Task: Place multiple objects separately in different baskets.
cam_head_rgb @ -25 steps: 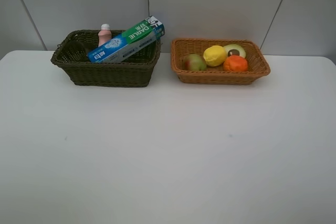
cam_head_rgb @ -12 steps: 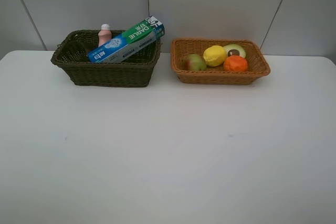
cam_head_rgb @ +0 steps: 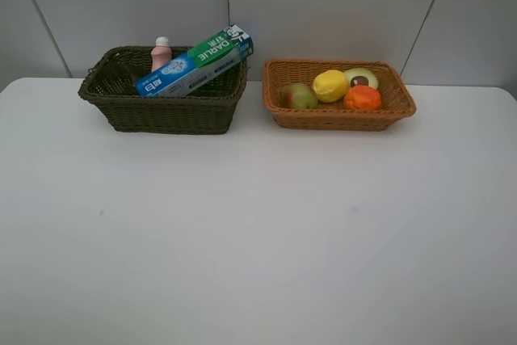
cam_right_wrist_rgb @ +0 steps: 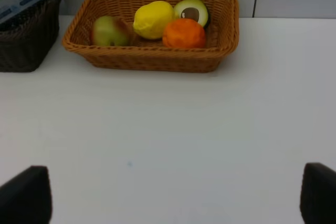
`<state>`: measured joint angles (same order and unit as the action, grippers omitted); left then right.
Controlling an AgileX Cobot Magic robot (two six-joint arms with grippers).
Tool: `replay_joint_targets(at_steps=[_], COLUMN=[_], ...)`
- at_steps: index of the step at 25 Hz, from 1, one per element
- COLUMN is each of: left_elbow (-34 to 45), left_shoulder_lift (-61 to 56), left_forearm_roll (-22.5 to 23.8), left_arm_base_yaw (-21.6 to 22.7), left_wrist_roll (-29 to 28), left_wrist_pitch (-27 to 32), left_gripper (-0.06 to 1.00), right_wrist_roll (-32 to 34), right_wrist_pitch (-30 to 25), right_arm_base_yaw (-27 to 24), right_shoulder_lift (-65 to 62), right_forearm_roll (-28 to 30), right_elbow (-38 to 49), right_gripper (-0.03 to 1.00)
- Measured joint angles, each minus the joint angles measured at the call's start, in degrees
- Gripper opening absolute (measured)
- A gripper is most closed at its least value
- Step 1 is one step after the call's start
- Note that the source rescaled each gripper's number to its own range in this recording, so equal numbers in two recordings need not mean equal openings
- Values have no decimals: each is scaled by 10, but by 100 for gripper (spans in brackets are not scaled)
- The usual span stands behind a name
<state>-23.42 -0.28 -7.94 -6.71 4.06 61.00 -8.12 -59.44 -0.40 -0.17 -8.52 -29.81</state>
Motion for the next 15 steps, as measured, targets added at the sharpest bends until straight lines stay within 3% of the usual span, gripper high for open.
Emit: replay_joint_targets(at_steps=[15], left_elbow=[0], left_shoulder_lift=[0], left_forearm_roll=[1], left_arm_base_yaw=[0], left_wrist_roll=[0], left_wrist_pitch=[0], left_gripper=[98], right_wrist_roll=[0], right_wrist_pitch=[0], right_arm_base_yaw=[0], right_shoulder_lift=[0], right_forearm_roll=[0], right_elbow=[0], right_gripper=[100])
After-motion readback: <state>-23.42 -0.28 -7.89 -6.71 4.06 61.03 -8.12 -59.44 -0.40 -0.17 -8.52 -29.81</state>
